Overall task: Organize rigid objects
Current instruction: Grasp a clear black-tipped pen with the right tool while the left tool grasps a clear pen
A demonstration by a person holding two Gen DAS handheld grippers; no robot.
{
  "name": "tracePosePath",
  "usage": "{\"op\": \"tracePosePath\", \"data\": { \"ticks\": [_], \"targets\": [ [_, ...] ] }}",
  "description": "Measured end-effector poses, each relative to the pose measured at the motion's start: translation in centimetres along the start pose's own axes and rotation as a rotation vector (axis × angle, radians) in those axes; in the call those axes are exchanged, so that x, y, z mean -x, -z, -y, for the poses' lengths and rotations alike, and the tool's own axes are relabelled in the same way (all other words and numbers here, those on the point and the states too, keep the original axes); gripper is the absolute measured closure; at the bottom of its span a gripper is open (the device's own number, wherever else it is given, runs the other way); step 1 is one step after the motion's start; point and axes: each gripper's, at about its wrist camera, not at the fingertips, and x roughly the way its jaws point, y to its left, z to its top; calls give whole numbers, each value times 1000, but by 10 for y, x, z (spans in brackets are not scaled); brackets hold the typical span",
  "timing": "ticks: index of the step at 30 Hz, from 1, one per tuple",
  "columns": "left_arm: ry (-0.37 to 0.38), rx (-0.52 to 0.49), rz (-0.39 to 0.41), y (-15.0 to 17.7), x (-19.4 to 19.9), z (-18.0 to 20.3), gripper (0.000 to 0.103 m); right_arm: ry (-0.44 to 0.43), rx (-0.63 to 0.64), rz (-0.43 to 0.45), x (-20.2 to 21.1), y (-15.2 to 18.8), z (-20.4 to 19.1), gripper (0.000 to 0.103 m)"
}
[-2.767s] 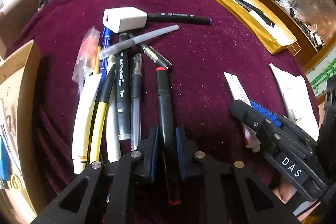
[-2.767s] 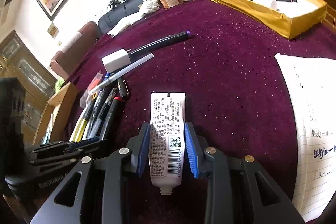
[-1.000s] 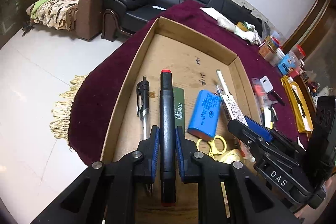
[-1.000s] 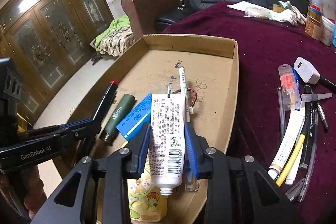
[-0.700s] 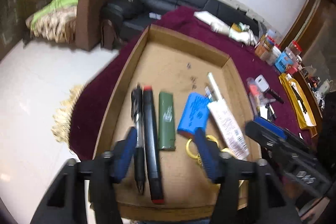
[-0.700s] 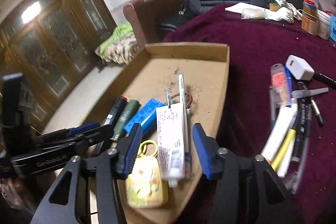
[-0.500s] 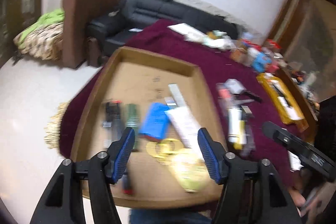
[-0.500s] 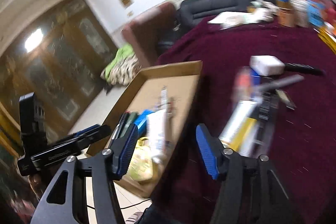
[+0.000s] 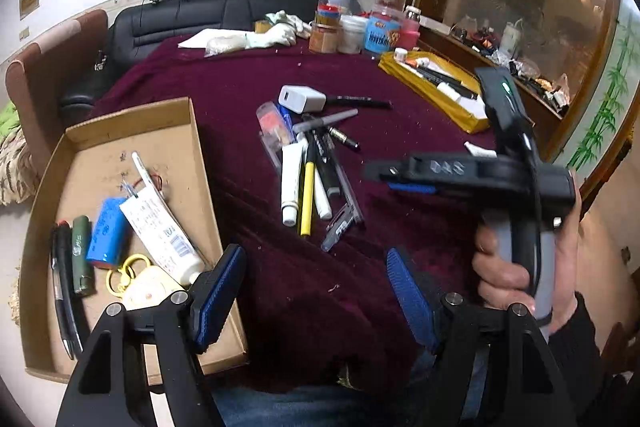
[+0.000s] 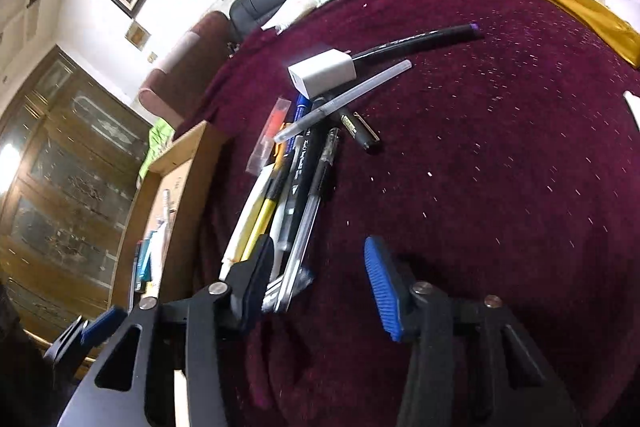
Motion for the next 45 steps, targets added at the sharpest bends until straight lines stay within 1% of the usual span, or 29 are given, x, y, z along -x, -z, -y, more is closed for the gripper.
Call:
{"op": "tracePosePath", "data": {
  "ticks": [1, 3, 5, 7, 8, 12, 13, 15, 16, 17, 18, 19, 21, 22, 23, 25, 28, 31, 32, 34, 36, 37, 38, 39, 40, 41, 42, 45],
  "targets": [
    [3, 5, -6, 2, -1, -1, 26, 7, 6, -4, -4, -3, -3, 58],
    [9, 19, -18, 4, -2, -5, 26, 21, 12, -17, -13, -11, -7, 62],
    [7, 26, -19, 5, -1, -7, 26, 46, 12, -48, -24, -19, -9, 70],
    [0, 26, -17, 6, 1, -9, 26, 76, 13, -75, -34, -23, -9, 74],
    [-1, 29, -16, 6, 2, -10, 26, 87, 20, -84, -38, -23, -11, 74],
    [-5, 45, -20, 7, 0, -14, 26, 148, 68, -67, -40, -17, -22, 75],
    [-7, 51, -22, 7, -1, -15, 26, 176, 90, -64, -41, -16, -27, 78],
    [-2, 60, -29, 7, -2, -16, 26, 265, 165, -55, -46, -11, -41, 79],
    [-2, 62, -33, 6, -2, -17, 26, 292, 189, -55, -48, -10, -46, 81],
    [-5, 63, -33, 6, -1, -17, 26, 332, 216, -54, -51, -8, -51, 91],
    [-6, 63, -33, 6, -1, -16, 26, 397, 255, -46, -54, -5, -56, 94],
    [-4, 62, -37, 5, -2, -16, 26, 416, 275, -40, -54, -4, -57, 94],
    [7, 51, -43, 1, -3, -12, 26, 369, 252, -35, -46, -2, -49, 95],
    [11, 40, -46, -1, -6, -10, 26, 332, 224, -34, -39, -1, -42, 95],
    [18, 22, -52, -4, -8, -6, 26, 264, 185, -32, -30, 0, -30, 95],
    [32, -15, -65, -8, -15, 2, 26, 199, 157, -16, -15, 5, -17, 95],
    [36, -90, -99, -18, -36, 19, 26, 196, 147, 15, 9, 16, 4, 95],
    [64, -145, -145, -26, -58, 32, 26, 203, 113, 39, 18, 17, 24, 95],
    [73, -154, -167, -29, -67, 35, 26, 204, 104, 42, 15, 11, 29, 95],
    [83, -169, -207, -35, -86, 40, 27, 170, 75, 54, 19, 12, 39, 95],
    [60, -185, -237, -40, -101, 43, 41, 168, 77, 66, 18, 13, 39, 95],
    [56, -192, -262, -40, -108, 45, 46, 171, 78, 71, 18, 14, 39, 95],
    [46, -195, -286, -40, -113, 46, 61, 175, 76, 78, 19, 14, 39, 95],
    [19, -202, -298, -39, -116, 47, 66, 175, 72, 81, 19, 14, 39, 95],
    [-18, -225, -295, -37, -116, 49, 69, 173, 67, 84, 18, 14, 39, 95],
    [-32, -236, -303, -35, -116, 50, 71, 167, 61, 88, 20, 17, 40, 94],
    [-43, -238, -312, -33, -116, 51, 72, 157, 52, 90, 21, 17, 41, 94],
    [-43, -240, -323, -32, -119, 49, 71, 133, 14, 89, 21, 17, 46, 94]
  ]
}}
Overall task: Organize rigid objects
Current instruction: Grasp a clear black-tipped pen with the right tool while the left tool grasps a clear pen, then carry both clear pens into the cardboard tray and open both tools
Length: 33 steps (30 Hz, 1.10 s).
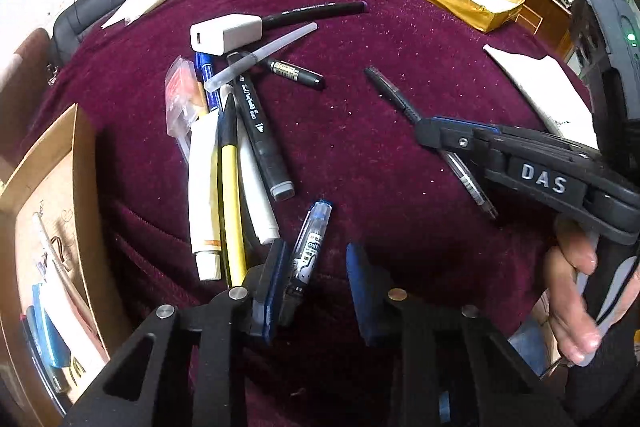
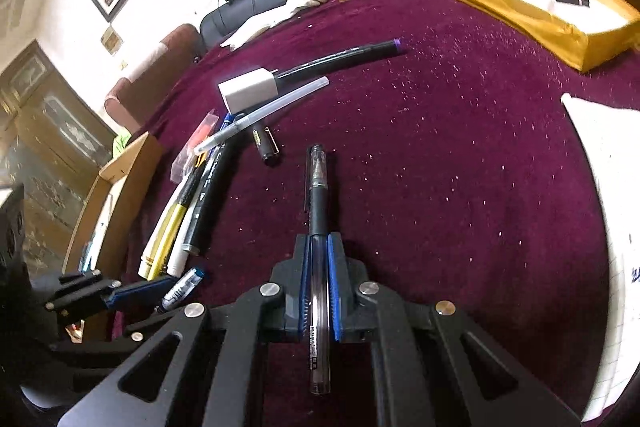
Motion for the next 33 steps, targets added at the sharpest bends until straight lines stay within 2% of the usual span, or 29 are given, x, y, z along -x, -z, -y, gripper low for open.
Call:
{"op": "tracePosePath", "data": {
  "ticks": [7, 13, 14, 16, 18, 20, 23, 25, 27, 30, 33],
  "targets": [
    [71, 30, 16, -9, -7, -11, 68, -10, -16, -17, -1, -2, 1, 94],
    [43, 0, 52, -5, -6, -5, 68, 6, 2, -22, -2, -3, -2, 94],
    [39, -11, 49, -5, -6, -5, 71, 6, 1, -23, -2, -3, -2, 94],
    [44, -2, 34, -7, -6, -7, 86, 3, -4, -24, -3, -3, -1, 94],
    [69, 30, 14, -9, -5, -12, 89, -1, 2, -24, -3, -3, -1, 95],
    [82, 54, 28, -9, -1, -15, 89, -20, -27, -26, -3, -5, 3, 95],
    [157, 136, 74, -6, 16, -23, 89, -65, -63, -15, 2, -5, 4, 95],
    [228, 215, 121, 2, 36, -32, 89, -117, -46, 7, 13, -5, -8, 95],
    [260, 295, 167, 16, 59, -45, 89, -178, -15, 23, 24, -4, -29, 95],
    [235, 378, 221, 38, 91, -67, 89, -277, 57, 10, 34, 2, -70, 95],
    [164, 483, 282, 65, 121, -105, 89, -334, 148, -23, 34, 11, -118, 94]
  ]
}}
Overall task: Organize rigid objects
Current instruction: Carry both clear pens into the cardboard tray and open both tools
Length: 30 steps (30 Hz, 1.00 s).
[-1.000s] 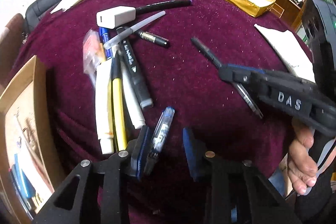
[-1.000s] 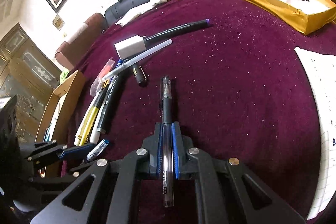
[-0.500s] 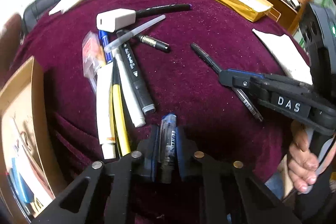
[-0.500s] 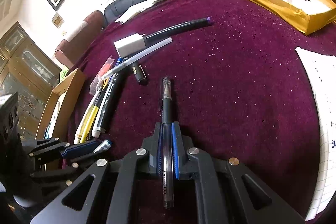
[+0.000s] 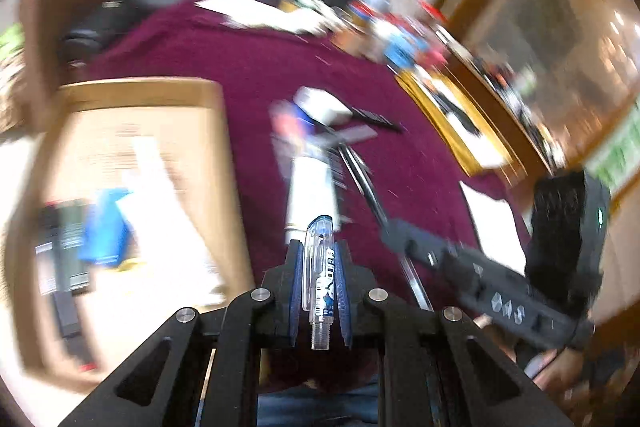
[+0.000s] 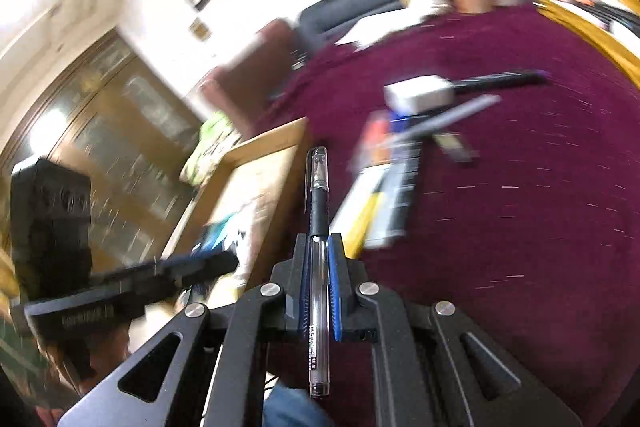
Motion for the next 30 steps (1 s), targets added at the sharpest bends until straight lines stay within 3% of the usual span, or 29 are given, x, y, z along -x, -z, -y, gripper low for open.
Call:
{"op": "tracePosePath", "data": {
  "ticks": [4, 9, 15, 23, 26, 28, 30],
  "targets": [
    [-81, 123, 80, 2, 34, -61, 89, -52, 102, -83, -36, -1, -53, 94],
    [-139, 239, 72, 12, 28, -112, 89, -28, 226, -152, -88, -7, -101, 94],
    [-135, 307, 37, 23, 10, -132, 89, 24, 249, -208, -144, -11, -117, 94],
    [-169, 299, 22, 31, -1, -133, 86, 54, 237, -216, -155, -6, -115, 91],
    [-150, 293, 25, 31, -1, -129, 68, 16, 202, -200, -143, -4, -108, 74],
    [-155, 282, 57, 31, 5, -125, 44, -4, 184, -180, -134, -5, -104, 71],
    [-141, 252, 92, 32, 12, -118, 36, -44, 147, -156, -116, -7, -92, 66]
  ]
}}
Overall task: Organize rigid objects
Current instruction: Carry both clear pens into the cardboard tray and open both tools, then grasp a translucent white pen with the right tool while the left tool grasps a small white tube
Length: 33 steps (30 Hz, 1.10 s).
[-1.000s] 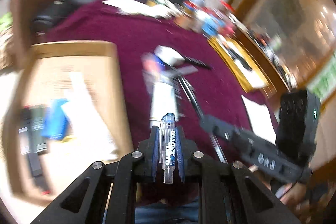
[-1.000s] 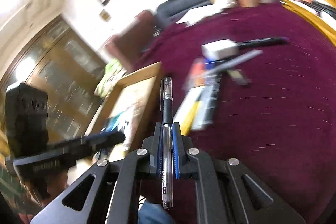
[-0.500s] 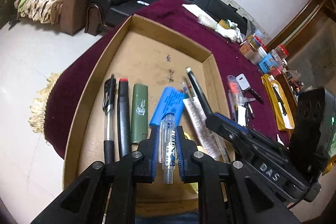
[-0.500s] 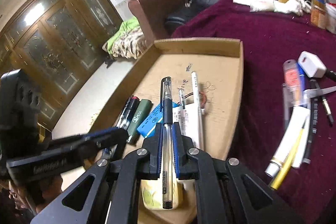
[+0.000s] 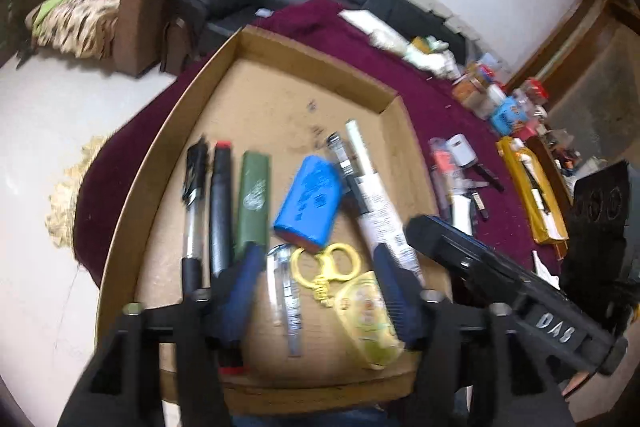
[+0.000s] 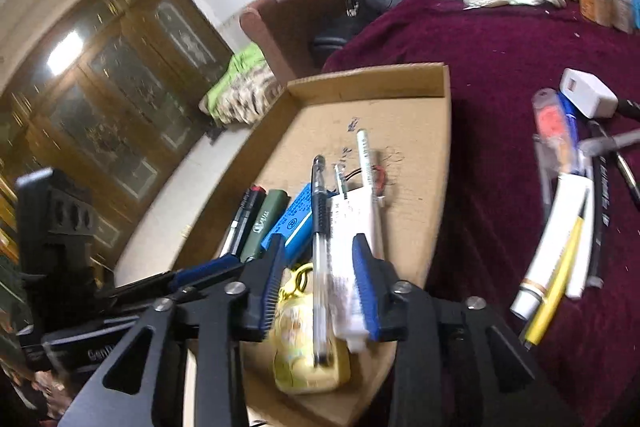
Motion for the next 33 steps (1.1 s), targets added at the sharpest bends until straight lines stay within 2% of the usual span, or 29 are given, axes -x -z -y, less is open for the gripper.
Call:
{"op": "tracePosePath", "data": {
  "ticks": [6, 10, 12, 15, 21, 23, 27, 28, 31, 32, 33],
  "targets": [
    [35, -84, 20, 6, 9, 33, 36, 2, -47, 98, 65, 9, 47, 58],
    [97, -119, -10, 9, 0, 60, 36, 92, -101, 117, 92, 2, 99, 58],
    [122, -141, -21, 11, -7, 72, 36, 118, -187, 90, 97, -8, 132, 58],
    [142, -189, -37, 17, -18, 90, 36, 170, -295, 83, 95, -22, 169, 58],
    [125, -271, -49, 16, -32, 109, 36, 238, -450, 49, 64, -58, 219, 58],
    [130, -273, -44, 13, -31, 109, 36, 256, -492, 40, 53, -69, 228, 58],
    [116, -278, -33, 9, -29, 104, 36, 348, -512, -5, 30, -84, 230, 58],
    [111, -276, -32, 8, -28, 102, 36, 373, -505, -12, 27, -84, 229, 62],
    [113, -262, -37, 5, -28, 100, 36, 475, -459, -17, 24, -84, 221, 85],
    [117, -260, -39, 5, -28, 101, 36, 461, -464, -20, 26, -81, 223, 94],
    [119, -262, -41, 4, -29, 103, 36, 442, -477, -22, 28, -78, 227, 95]
  ]
}}
